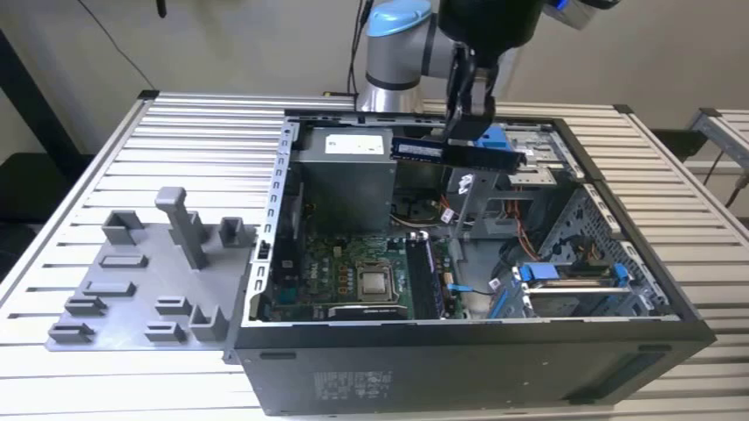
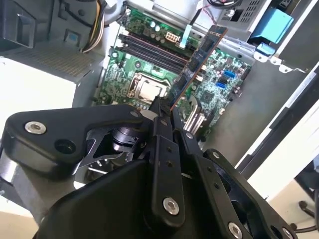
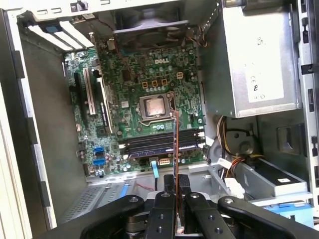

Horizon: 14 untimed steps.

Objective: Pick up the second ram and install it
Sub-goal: 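Insert the second ram into the second slot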

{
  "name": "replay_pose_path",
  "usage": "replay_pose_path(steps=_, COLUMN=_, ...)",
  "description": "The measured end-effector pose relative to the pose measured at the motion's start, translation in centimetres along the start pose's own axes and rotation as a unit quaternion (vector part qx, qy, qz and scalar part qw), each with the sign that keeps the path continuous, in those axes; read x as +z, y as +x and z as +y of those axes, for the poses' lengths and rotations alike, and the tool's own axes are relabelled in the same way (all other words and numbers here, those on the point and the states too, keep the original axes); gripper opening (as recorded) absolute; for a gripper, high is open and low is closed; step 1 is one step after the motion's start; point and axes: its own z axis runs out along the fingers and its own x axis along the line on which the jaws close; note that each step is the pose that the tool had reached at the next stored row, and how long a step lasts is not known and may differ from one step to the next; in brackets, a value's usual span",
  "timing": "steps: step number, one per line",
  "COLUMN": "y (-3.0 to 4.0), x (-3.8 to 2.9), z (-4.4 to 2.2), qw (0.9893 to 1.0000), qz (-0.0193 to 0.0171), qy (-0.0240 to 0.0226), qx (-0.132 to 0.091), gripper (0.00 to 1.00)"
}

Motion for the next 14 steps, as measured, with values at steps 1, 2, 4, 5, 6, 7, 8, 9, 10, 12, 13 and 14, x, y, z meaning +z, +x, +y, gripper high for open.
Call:
replay_pose_path(steps=1, y=0.0, x=0.01, z=0.0, qw=1.0, qz=0.0, qy=0.0001, qx=0.007, gripper=0.14)
replay_pose_path(steps=2, y=0.0, x=0.01, z=0.0, qw=0.9999, qz=0.0, qy=0.0002, qx=0.014, gripper=0.14)
replay_pose_path(steps=4, y=0.0, x=0.03, z=0.0, qw=0.9996, qz=0.0002, qy=0.0004, qx=0.028, gripper=0.14)
replay_pose_path(steps=5, y=0.0, x=0.03, z=0.0, qw=0.9994, qz=0.0002, qy=0.0005, qx=0.034, gripper=0.14)
replay_pose_path(steps=6, y=0.0, x=0.04, z=0.0, qw=0.9992, qz=0.0003, qy=0.0006, qx=0.04, gripper=0.14)
replay_pose_path(steps=7, y=0.0, x=0.04, z=0.0, qw=0.999, qz=0.0003, qy=0.0007, qx=0.044, gripper=0.14)
replay_pose_path(steps=8, y=0.0, x=0.05, z=-0.02, qw=0.9989, qz=0.0003, qy=0.0007, qx=0.048, gripper=0.14)
replay_pose_path(steps=9, y=-0.01, x=0.05, z=-0.03, qw=0.9987, qz=0.0003, qy=0.0007, qx=0.05, gripper=0.14)
replay_pose_path(steps=10, y=-0.01, x=0.05, z=-0.03, qw=0.9986, qz=0.0004, qy=0.0008, qx=0.052, gripper=0.14)
replay_pose_path(steps=12, y=-0.01, x=0.06, z=-0.04, qw=0.9985, qz=0.0004, qy=0.0008, qx=0.055, gripper=0.14)
replay_pose_path(steps=13, y=-0.01, x=0.07, z=-0.04, qw=0.9984, qz=0.0004, qy=0.0009, qx=0.057, gripper=0.14)
replay_pose_path(steps=14, y=-0.01, x=0.07, z=-0.04, qw=0.9982, qz=0.0004, qy=0.0009, qx=0.06, gripper=0.14)
